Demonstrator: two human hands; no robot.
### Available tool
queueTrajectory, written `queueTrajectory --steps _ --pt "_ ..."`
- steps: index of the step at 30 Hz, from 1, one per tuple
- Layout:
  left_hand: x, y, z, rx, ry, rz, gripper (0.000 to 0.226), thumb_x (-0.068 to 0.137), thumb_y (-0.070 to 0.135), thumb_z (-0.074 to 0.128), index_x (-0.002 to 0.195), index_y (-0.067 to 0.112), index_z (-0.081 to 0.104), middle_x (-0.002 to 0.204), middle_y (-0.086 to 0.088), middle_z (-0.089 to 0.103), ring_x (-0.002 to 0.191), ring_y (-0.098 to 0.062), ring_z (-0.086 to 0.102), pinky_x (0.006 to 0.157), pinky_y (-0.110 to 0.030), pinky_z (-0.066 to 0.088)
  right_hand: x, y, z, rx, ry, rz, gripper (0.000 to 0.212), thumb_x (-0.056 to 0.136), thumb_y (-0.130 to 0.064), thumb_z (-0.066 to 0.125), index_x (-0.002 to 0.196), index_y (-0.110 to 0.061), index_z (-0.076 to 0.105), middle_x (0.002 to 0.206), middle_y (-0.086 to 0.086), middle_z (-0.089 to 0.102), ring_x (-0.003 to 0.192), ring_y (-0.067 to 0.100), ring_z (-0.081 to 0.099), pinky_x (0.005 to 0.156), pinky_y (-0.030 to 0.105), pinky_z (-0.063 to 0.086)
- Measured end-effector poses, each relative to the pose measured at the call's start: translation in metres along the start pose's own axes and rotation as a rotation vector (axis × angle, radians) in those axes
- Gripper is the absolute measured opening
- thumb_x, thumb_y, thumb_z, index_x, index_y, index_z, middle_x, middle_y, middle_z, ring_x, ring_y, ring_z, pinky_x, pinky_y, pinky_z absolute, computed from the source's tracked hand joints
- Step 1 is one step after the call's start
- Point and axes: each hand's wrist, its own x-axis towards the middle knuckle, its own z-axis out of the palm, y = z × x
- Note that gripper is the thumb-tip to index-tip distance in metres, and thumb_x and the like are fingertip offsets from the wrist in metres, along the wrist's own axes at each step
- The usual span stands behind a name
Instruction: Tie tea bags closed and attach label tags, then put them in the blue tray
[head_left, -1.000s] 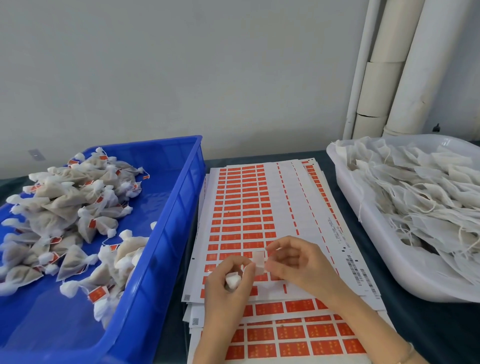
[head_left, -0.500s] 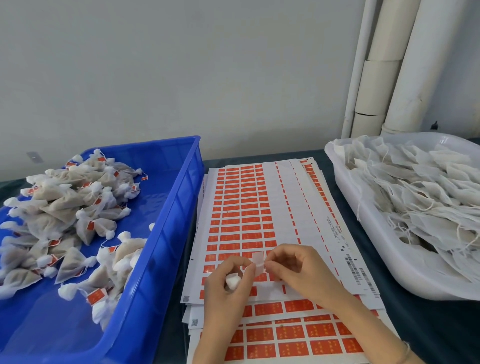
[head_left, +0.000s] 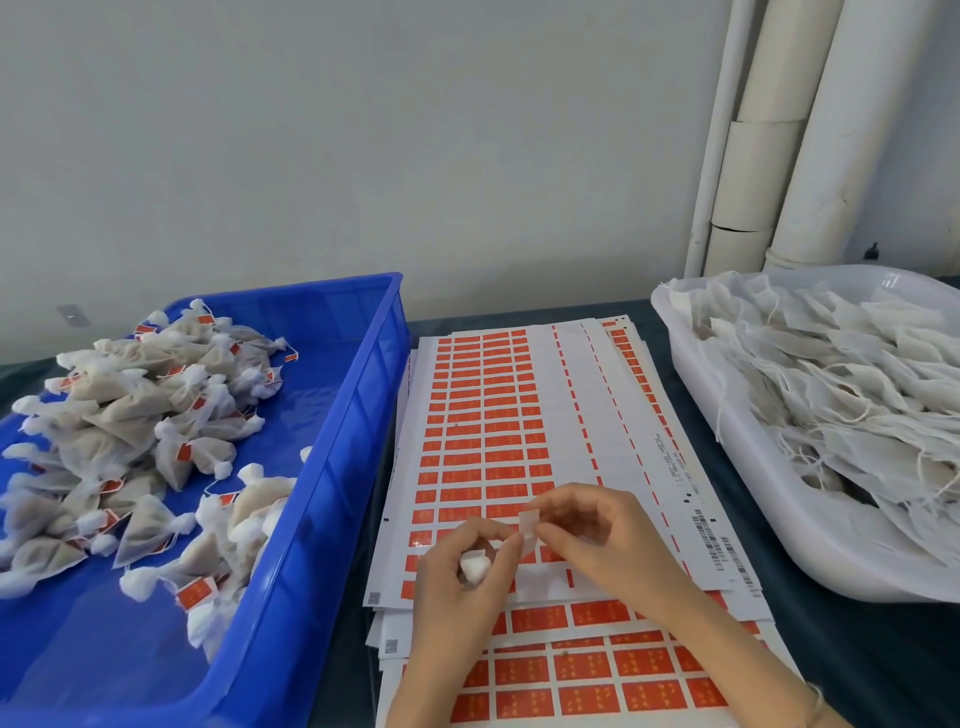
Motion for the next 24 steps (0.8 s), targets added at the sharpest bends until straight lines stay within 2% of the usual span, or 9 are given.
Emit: queueTrajectory --steps 2,4,7,9,14,19,24 --pt "-0.0007 0.0014 -0.0004 -0.019 -0.018 -0.001 0.022 0.077 0.049 0.062 0.081 0.031 0.072 0.074 0.015 0.069 0.080 -0.005 0.064 0.069 -0.007 0.046 0.0007 -0.0003 -0.0011 0.013 0.004 -0.005 0.016 0.084 -0.021 0.072 0.086 -0.037 0.071 0.087 -0.021 0.071 0.087 0.002 0.067 0.075 0.011 0.051" --pt "-0.0010 0.0011 -0.0009 -0.018 -0.031 -0.012 0.024 0.076 0.052 0.062 0.082 0.032 0.074 0.076 0.015 0.071 0.081 -0.005 0.065 0.070 -0.009 0.048 0.0007 -0.0012 -0.0020 0.015 0.014 -0.009 0.016 0.084 -0.022 0.072 0.084 -0.037 0.071 0.087 -0.021 0.070 0.087 0.002 0.067 0.075 0.011 0.052" --pt "-0.0006 -0.0014 -0.0006 -0.006 -0.049 -0.043 0.011 0.085 0.036 0.066 0.082 0.032 0.075 0.079 0.015 0.072 0.083 -0.007 0.066 0.074 -0.018 0.051 -0.0004 -0.0007 -0.0018 0.000 0.027 -0.020 0.019 0.084 -0.020 0.072 0.084 -0.038 0.070 0.088 -0.023 0.070 0.087 0.002 0.067 0.075 0.012 0.053" --pt "-0.0005 -0.0023 -0.0006 -0.006 -0.037 -0.073 0.012 0.087 0.032 0.065 0.083 0.031 0.076 0.080 0.015 0.073 0.085 -0.006 0.066 0.077 -0.022 0.051 -0.0016 -0.0010 -0.0011 -0.031 0.035 -0.047 0.021 0.084 -0.018 0.072 0.086 -0.039 0.070 0.089 -0.024 0.069 0.087 0.003 0.066 0.076 0.013 0.053" --pt "0.0012 0.0018 -0.0006 -0.049 0.010 -0.102 0.018 0.087 0.026 0.066 0.075 0.035 0.076 0.078 0.017 0.073 0.082 -0.001 0.066 0.069 -0.009 0.046 -0.0035 -0.0053 -0.0021 -0.107 0.081 -0.212 0.025 0.080 -0.012 0.075 0.089 -0.034 0.073 0.089 -0.019 0.070 0.085 0.006 0.065 0.073 0.014 0.054" --pt "0.0017 0.0012 -0.0015 -0.094 0.042 -0.131 0.017 0.085 0.025 0.067 0.073 0.033 0.076 0.078 0.015 0.073 0.081 -0.001 0.066 0.073 -0.019 0.045 -0.0041 -0.0077 -0.0023 -0.137 0.088 -0.315 0.028 0.078 -0.007 0.075 0.093 -0.031 0.073 0.092 -0.014 0.069 0.088 0.005 0.064 0.072 0.013 0.053" --pt "0.0023 0.0005 -0.0012 -0.092 0.066 -0.151 0.017 0.086 0.024 0.067 0.074 0.033 0.075 0.078 0.018 0.073 0.082 0.003 0.065 0.072 -0.018 0.044 -0.0035 -0.0065 -0.0007 -0.196 0.082 -0.353 0.028 0.077 -0.010 0.075 0.095 -0.031 0.073 0.092 -0.015 0.068 0.090 0.003 0.063 0.072 0.013 0.054"
